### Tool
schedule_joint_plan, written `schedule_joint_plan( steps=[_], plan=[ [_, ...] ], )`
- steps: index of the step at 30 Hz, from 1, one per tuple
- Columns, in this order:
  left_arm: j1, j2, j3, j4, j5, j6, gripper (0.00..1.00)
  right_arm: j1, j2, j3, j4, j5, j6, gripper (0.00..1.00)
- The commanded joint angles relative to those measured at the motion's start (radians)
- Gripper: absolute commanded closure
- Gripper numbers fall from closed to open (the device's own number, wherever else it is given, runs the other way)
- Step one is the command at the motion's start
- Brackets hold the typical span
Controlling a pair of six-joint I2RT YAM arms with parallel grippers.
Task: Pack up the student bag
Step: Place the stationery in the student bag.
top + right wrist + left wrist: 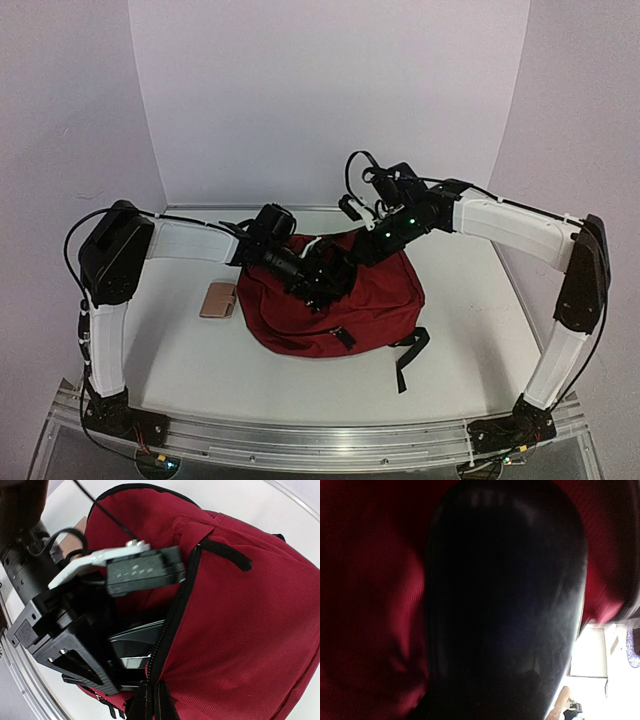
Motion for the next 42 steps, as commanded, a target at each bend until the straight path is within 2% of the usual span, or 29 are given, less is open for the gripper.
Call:
schedule_joint_plan(
  steps=[1, 6, 10, 12, 14, 20, 22, 23, 36, 42],
  plan=[
    [-0.006, -0.002, 0.12, 0.097, 0.01, -0.018, 1.0, 0.006, -0.051, -0.005, -0.004, -0.062, -0.006, 1.0],
    [-0.003, 0.024, 0.157, 0.155, -0.114, -0.088, 0.98, 0.007, -0.046, 0.004, -0.003, -0.065, 0.016, 1.0],
    [-0.004, 0.046, 0.109, 0.332, -0.255, -0.214, 0.89, 0.006, -0.035, 0.019, -0.003, -0.052, 0.045, 1.0],
    [-0.008, 0.056, 0.08, 0.397, -0.318, -0.263, 0.81, 0.006, -0.027, 0.028, -0.002, -0.042, 0.057, 1.0],
    [-0.016, 0.055, 0.066, 0.396, -0.38, -0.267, 0.75, 0.003, -0.019, 0.037, -0.003, -0.035, 0.063, 1.0],
    [-0.022, 0.016, 0.023, 0.317, -0.474, -0.262, 0.49, -0.016, -0.005, 0.048, -0.004, -0.039, 0.076, 1.0],
    [-0.025, -0.011, -0.002, 0.294, -0.488, -0.25, 0.35, -0.021, -0.004, 0.047, -0.003, -0.042, 0.079, 1.0],
    [-0.026, -0.024, -0.011, 0.271, -0.496, -0.245, 0.31, -0.022, -0.002, 0.045, -0.004, -0.042, 0.079, 1.0],
    [-0.03, -0.12, -0.054, 0.005, -0.625, -0.207, 0.3, -0.025, 0.003, 0.044, -0.004, -0.051, 0.078, 1.0],
    [-0.031, -0.162, -0.083, -0.048, -0.632, -0.159, 0.46, -0.025, 0.0, 0.04, -0.004, -0.054, 0.075, 1.0]
  ],
)
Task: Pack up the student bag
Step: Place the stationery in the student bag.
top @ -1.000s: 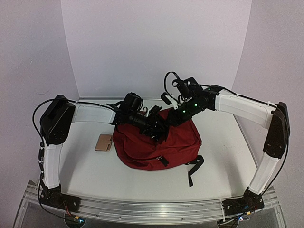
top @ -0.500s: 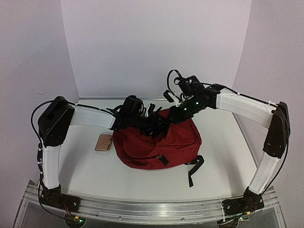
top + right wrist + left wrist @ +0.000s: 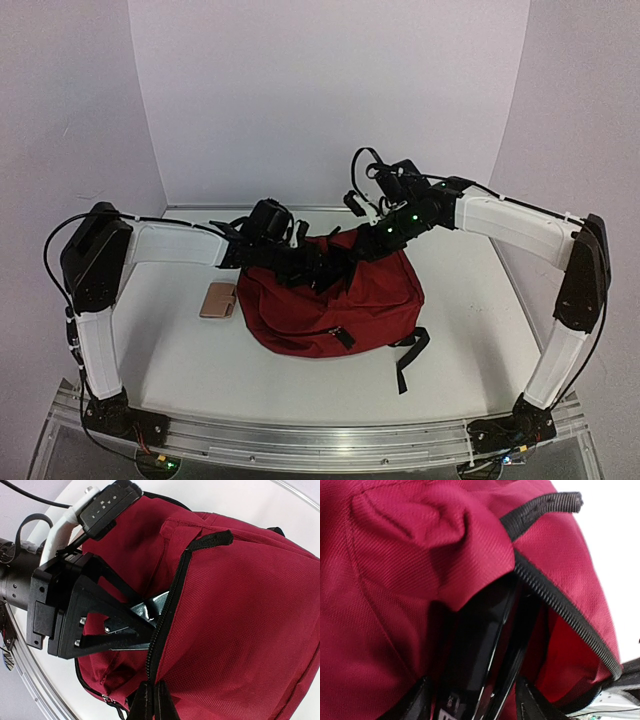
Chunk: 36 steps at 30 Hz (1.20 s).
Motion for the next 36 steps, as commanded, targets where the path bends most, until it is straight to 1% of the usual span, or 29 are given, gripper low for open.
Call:
schedule_joint_plan(
  steps=[1, 6, 9, 13, 17, 21, 25, 28, 30, 33, 35, 36],
  plan=[
    [0.007, -0.063, -0.03, -0.106, -0.033, 0.058, 0.5, -0.002, -0.002, 0.032, -0.007, -0.023, 0.003, 1.0],
    [0.008, -0.041, -0.023, -0.076, 0.017, 0.044, 0.74, -0.002, 0.004, 0.03, -0.007, -0.044, 0.005, 1.0],
    [0.009, -0.015, -0.019, 0.001, 0.067, -0.003, 0.86, -0.002, 0.007, 0.027, -0.007, -0.082, 0.014, 1.0],
    [0.004, 0.032, 0.023, 0.084, 0.1, -0.065, 0.94, -0.001, 0.015, 0.027, -0.007, -0.131, 0.027, 1.0],
    [-0.001, 0.077, 0.038, 0.215, 0.112, -0.131, 0.99, -0.001, 0.026, 0.041, -0.007, -0.152, 0.038, 1.0],
    [-0.004, 0.094, 0.019, 0.368, 0.117, -0.188, 1.0, -0.002, 0.036, 0.056, -0.007, -0.158, 0.046, 1.0],
    [-0.02, 0.103, 0.012, 0.433, 0.08, -0.202, 1.0, -0.001, 0.042, 0.063, -0.006, -0.166, 0.056, 1.0],
    [-0.039, 0.143, 0.043, 0.458, 0.065, -0.207, 1.0, -0.001, 0.051, 0.077, -0.007, -0.161, 0.065, 1.0],
    [-0.053, 0.172, 0.048, 0.506, 0.051, -0.226, 1.0, -0.002, 0.057, 0.088, -0.007, -0.156, 0.071, 1.0],
    [-0.061, 0.193, 0.012, 0.644, 0.048, -0.275, 1.0, -0.002, 0.059, 0.096, -0.006, -0.152, 0.072, 1.0],
    [-0.063, 0.197, 0.004, 0.674, 0.059, -0.282, 0.98, -0.003, 0.058, 0.097, -0.007, -0.146, 0.071, 1.0],
    [-0.066, 0.194, 0.015, 0.646, 0.069, -0.264, 0.92, -0.006, 0.055, 0.097, -0.007, -0.143, 0.072, 1.0]
  ],
)
